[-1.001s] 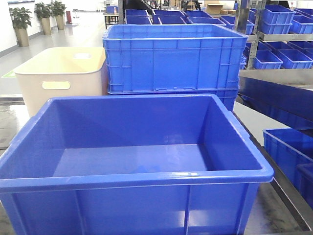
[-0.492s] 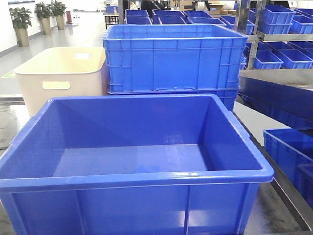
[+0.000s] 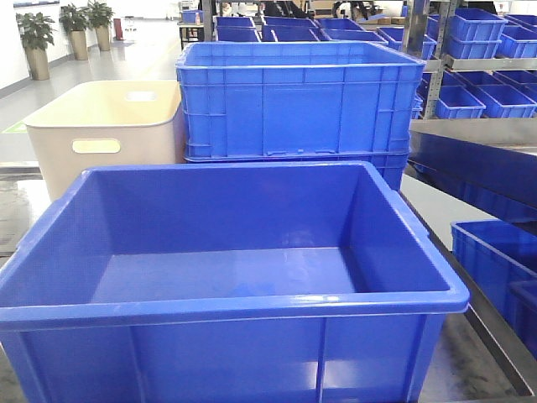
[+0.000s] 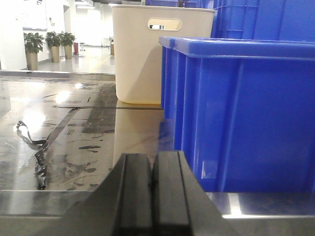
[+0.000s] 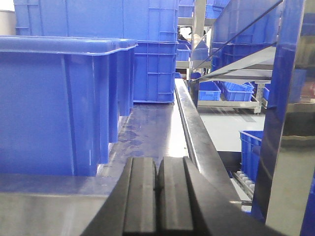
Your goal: Pick red and yellow blocks into blue bin
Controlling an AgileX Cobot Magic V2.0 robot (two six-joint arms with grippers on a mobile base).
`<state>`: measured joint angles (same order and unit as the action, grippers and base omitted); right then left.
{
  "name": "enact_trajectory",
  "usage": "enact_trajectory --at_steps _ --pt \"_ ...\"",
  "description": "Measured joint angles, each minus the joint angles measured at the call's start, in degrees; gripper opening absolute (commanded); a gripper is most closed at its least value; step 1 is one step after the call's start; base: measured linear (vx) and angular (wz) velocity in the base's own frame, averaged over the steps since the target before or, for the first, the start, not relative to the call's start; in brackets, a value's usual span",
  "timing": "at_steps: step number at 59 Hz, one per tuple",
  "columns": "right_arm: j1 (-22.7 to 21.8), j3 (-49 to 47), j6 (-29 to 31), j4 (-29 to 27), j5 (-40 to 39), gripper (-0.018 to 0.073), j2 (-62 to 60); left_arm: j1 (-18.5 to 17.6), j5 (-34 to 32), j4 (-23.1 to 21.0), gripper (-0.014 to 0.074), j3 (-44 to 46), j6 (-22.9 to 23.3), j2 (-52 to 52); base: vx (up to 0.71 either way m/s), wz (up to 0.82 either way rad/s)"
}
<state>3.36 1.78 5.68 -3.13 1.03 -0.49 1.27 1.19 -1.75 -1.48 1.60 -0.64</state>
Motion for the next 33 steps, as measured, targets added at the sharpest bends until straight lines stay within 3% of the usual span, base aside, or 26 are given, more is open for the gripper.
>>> enact_trajectory --at_steps 33 --pt "0.00 0.00 0.00 0.38 -0.06 -0.0010 0.00 0.00 0.00 0.00 -0.0007 0.00 0.00 0.00 0.00 0.00"
